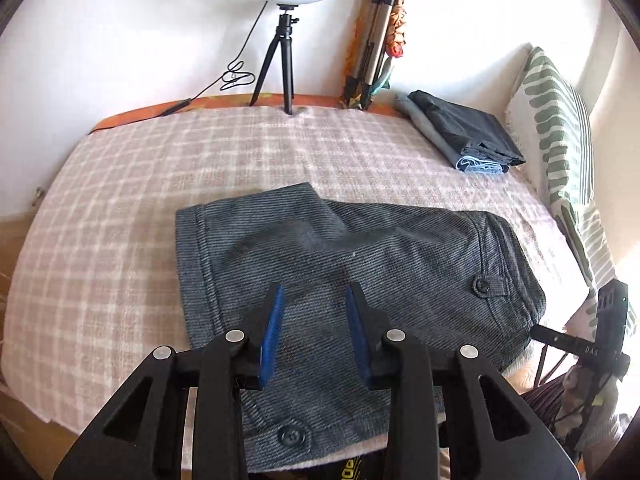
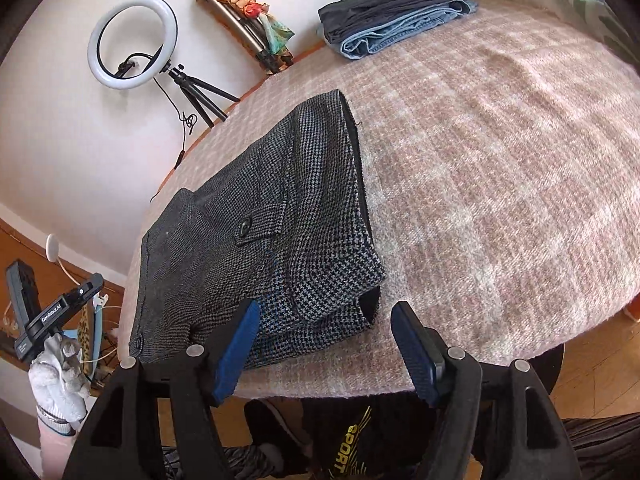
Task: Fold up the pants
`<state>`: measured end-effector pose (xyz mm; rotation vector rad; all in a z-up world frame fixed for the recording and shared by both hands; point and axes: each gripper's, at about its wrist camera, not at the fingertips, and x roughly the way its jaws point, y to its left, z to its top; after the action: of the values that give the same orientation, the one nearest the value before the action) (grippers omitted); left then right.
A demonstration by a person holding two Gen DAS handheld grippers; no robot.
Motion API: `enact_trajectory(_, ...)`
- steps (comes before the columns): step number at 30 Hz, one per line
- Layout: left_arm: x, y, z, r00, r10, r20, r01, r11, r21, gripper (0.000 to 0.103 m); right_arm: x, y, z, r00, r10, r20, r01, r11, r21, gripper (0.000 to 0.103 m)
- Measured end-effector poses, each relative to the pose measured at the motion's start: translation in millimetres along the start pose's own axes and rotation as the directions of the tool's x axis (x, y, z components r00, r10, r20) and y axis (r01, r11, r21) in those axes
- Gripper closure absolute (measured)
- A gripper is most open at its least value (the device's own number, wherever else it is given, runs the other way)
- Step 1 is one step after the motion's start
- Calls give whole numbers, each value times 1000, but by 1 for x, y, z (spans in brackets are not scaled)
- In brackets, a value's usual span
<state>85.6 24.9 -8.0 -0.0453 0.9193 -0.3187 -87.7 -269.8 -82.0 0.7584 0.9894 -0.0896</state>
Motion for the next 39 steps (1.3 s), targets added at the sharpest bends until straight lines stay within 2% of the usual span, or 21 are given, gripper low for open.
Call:
enact_trajectory(4,53,-28,17,999,-26,-22,26,999,36,73,10,7,-2,1000,-11,28,11,1000,18,28)
enact_trajectory(6,79,-37,15,998,-18,-58,21,998,64,73,14,8,-2,999,-17,41,16,999,29,36)
enact_trajectory(7,93,-39,11,995,-15,-96,22,997,74,73,16,10,-1,999,-30,38,29,999,19,45)
enact_trajectory(8,106,-39,7,991,-6,-130,17,996,85,73,15,12,0,998,-39,40,39,999,7,49)
enact_trajectory(10,118,-38,-5,989,22,-149,-4,992,124,73,12,13,1,998,-39,42,39,999,-10,50)
enact_trajectory(13,108,-40,-4,991,13,-136,5,991,137,73,11,9,0,999,-25,43,25,1000,-7,45)
enact_trajectory(16,93,-49,5,997,7,-76,6,987,159,73,10,0,-5,998,-13,59,10,999,52,39)
enact_trajectory(18,89,-57,11,999,-1,-54,10,984,176,73,6,-5,-11,997,0,77,-7,996,89,39)
enact_trajectory(24,124,-70,4,991,5,-133,24,977,212,73,5,-6,-13,996,5,84,-15,993,115,39)
enact_trajectory(27,126,-69,-3,994,7,-111,18,975,219,73,0,-10,-19,996,9,90,-24,987,161,39)
enact_trajectory(30,121,-66,-3,993,-9,-120,34,976,214,73,-2,-14,-26,994,53,91,-70,978,198,38)
enact_trajectory(32,116,-64,-2,992,-15,-122,40,977,210,73,4,-13,-25,991,112,78,-126,972,199,38)
enact_trajectory(34,101,-61,-3,990,-73,-122,95,978,187,73,9,-14,-25,988,143,67,-154,962,227,40)
enact_trajectory(37,74,-57,-15,979,-125,-161,155,970,187,71,2,-15,-27,990,122,70,-134,969,209,40)
enact_trajectory(39,53,-52,-26,978,-115,-174,151,966,209,61,-6,-19,-26,991,106,77,-120,973,197,40)
